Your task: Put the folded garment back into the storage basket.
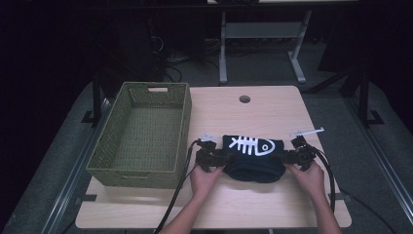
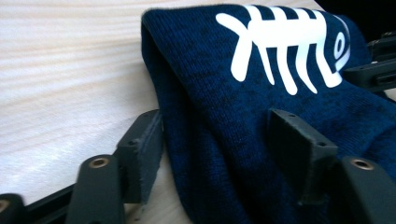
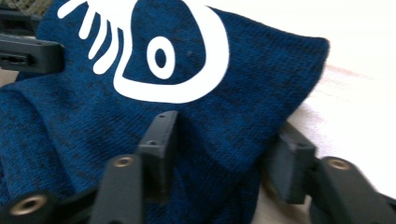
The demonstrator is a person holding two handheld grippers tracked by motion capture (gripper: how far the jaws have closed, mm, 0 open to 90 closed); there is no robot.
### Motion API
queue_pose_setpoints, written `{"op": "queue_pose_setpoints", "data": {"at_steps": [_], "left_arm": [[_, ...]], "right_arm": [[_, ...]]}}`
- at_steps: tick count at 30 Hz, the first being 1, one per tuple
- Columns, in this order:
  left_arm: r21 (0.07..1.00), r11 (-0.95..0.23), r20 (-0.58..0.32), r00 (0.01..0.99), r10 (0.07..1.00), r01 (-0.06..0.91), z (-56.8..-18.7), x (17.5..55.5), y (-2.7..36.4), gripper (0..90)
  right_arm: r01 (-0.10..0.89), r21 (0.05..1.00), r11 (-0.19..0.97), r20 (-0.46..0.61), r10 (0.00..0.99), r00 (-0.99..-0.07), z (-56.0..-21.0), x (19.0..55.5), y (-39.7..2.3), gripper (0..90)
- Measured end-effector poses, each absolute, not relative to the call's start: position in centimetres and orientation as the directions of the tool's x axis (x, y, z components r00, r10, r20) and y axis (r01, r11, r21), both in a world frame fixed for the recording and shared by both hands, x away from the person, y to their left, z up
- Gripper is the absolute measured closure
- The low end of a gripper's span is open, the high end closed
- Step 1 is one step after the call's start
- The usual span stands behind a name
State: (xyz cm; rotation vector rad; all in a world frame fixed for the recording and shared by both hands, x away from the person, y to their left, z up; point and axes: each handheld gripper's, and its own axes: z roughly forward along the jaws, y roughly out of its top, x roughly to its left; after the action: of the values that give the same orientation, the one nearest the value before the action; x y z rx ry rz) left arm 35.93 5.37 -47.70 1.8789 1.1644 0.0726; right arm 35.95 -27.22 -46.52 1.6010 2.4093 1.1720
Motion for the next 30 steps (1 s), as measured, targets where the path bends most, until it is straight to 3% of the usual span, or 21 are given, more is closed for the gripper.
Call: {"op": "queue_pose_setpoints", "data": {"at_steps": [6,7,13,30], "left_arm": [[0.704,-0.157,-0.398,0.568,0.720,0.693,-47.8,35.7,5.0,52.8],[0.703,-0.155,-0.403,0.569,0.717,0.694,-47.8,35.5,4.9,58.5],[0.710,-0.148,-0.402,0.569,0.718,0.689,-47.4,35.3,5.0,69.6],[0.736,-0.147,-0.397,0.597,0.697,0.661,-44.8,34.7,5.7,73.0]], "right_arm": [[0.779,0.593,0.204,0.353,0.804,-0.479,-46.6,35.6,-26.8,65.6],[0.783,0.589,0.201,0.360,0.801,-0.477,-46.6,35.6,-26.6,70.7],[0.804,0.571,0.163,0.444,0.763,-0.470,-46.9,35.8,-27.1,75.2],[0.774,0.612,0.163,0.456,0.727,-0.513,-43.5,35.0,-27.4,75.7]]}}
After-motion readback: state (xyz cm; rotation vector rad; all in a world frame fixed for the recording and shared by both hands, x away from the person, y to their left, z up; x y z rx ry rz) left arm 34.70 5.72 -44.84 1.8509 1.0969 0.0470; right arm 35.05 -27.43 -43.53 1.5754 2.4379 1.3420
